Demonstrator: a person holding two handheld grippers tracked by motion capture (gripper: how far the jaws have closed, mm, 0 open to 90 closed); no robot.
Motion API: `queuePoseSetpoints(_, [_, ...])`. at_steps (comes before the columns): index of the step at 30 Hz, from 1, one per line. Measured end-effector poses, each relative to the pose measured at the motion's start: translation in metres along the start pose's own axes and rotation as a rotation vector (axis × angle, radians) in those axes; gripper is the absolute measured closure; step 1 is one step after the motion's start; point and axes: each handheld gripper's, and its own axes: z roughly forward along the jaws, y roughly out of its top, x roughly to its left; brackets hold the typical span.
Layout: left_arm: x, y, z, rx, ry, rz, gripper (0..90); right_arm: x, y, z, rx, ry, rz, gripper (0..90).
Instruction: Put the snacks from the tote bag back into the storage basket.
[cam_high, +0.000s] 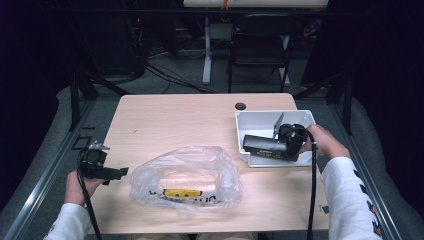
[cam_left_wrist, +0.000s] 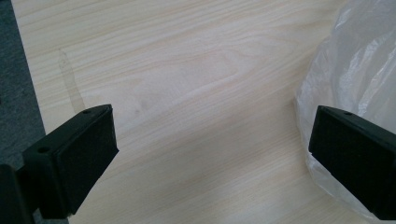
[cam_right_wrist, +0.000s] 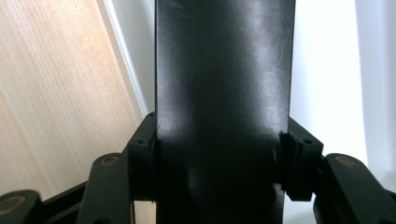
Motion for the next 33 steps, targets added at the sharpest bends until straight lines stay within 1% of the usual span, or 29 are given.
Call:
queuePoseSetpoints(1, [0.000, 0.000, 0.000, 0.002, 0.000, 0.003, 0.9, -0.001, 0.001, 0.000, 0.009, 0.001, -0.005, 42.6])
queuePoseSetpoints(2, [0.000, 0.000, 0.000, 0.004, -0.001, 0.005, 0.9, -0.001, 0.001, 0.001, 0.007, 0.004, -0.002, 42.6])
queuePoseSetpoints(3, [0.000, 0.000, 0.000, 0.001, 0.000, 0.005, 0.8, -0.001, 0.001, 0.003, -0.008, 0.005, -0.001, 42.6])
queuePoseSetpoints(5, [0.001, 0.000, 0.000, 0.004, 0.002, 0.005, 0.9, -0.001, 0.003, 0.004, 0.006, 0.001, -0.011, 42.5])
queuePoseSetpoints(7, [0.001, 0.000, 0.000, 0.005, 0.001, 0.006, 0.9, -0.002, 0.003, 0.006, 0.006, 0.007, -0.010, 42.6])
queuePoseSetpoints(8, [0.001, 0.000, 0.000, 0.005, 0.001, 0.006, 0.9, -0.002, 0.002, 0.008, -0.008, 0.010, 0.003, 42.6])
queuePoseSetpoints(9, [0.001, 0.000, 0.000, 0.006, 0.001, 0.006, 0.9, -0.003, 0.003, 0.008, 0.003, 0.006, -0.008, 42.5])
queuePoseSetpoints(11, [0.000, 0.000, 0.001, 0.005, 0.001, 0.003, 0.9, -0.003, 0.003, 0.009, -0.001, 0.013, -0.008, 42.5])
queuePoseSetpoints(12, [0.000, 0.000, 0.001, 0.002, -0.001, -0.001, 0.9, -0.003, 0.002, 0.011, -0.008, 0.006, -0.008, 42.5])
queuePoseSetpoints(14, [-0.001, 0.000, 0.001, 0.004, 0.000, 0.000, 0.9, -0.004, 0.002, 0.013, -0.010, 0.009, -0.005, 42.5])
queuePoseSetpoints(15, [0.000, 0.000, 0.001, 0.010, 0.002, 0.005, 0.9, -0.004, 0.001, 0.014, -0.022, 0.006, 0.001, 42.5])
queuePoseSetpoints(19, [0.000, 0.000, 0.002, 0.011, 0.001, 0.006, 0.9, -0.004, 0.000, 0.018, -0.018, 0.014, 0.001, 42.5])
queuePoseSetpoints(22, [0.000, 0.000, 0.002, 0.012, 0.003, 0.005, 0.9, -0.005, -0.002, 0.021, -0.021, 0.004, 0.000, 42.4])
queuePoseSetpoints(23, [0.000, 0.000, 0.002, 0.012, 0.004, 0.005, 0.9, -0.005, -0.002, 0.022, -0.014, 0.006, 0.002, 42.4])
queuePoseSetpoints(24, [0.000, 0.000, 0.002, 0.013, 0.003, 0.005, 0.9, -0.005, -0.003, 0.023, -0.022, 0.008, 0.010, 42.3])
queuePoseSetpoints(27, [0.000, 0.000, 0.002, 0.014, 0.005, 0.007, 0.9, -0.006, -0.003, 0.023, -0.017, -0.003, -0.003, 42.2])
queuePoseSetpoints(29, [-0.001, 0.000, 0.002, 0.015, 0.005, 0.007, 0.9, -0.006, -0.003, 0.024, -0.022, 0.002, 0.009, 42.1])
queuePoseSetpoints(31, [-0.001, 0.000, 0.002, 0.016, 0.004, 0.008, 0.9, -0.006, -0.003, 0.026, -0.026, 0.000, 0.011, 42.0])
queuePoseSetpoints(32, [-0.001, 0.000, 0.002, 0.016, 0.004, 0.008, 0.9, -0.006, -0.003, 0.026, -0.020, -0.002, 0.013, 41.9])
queuePoseSetpoints(33, [-0.001, 0.000, 0.002, 0.016, 0.004, 0.008, 0.9, -0.006, -0.002, 0.027, -0.018, 0.005, 0.014, 41.8])
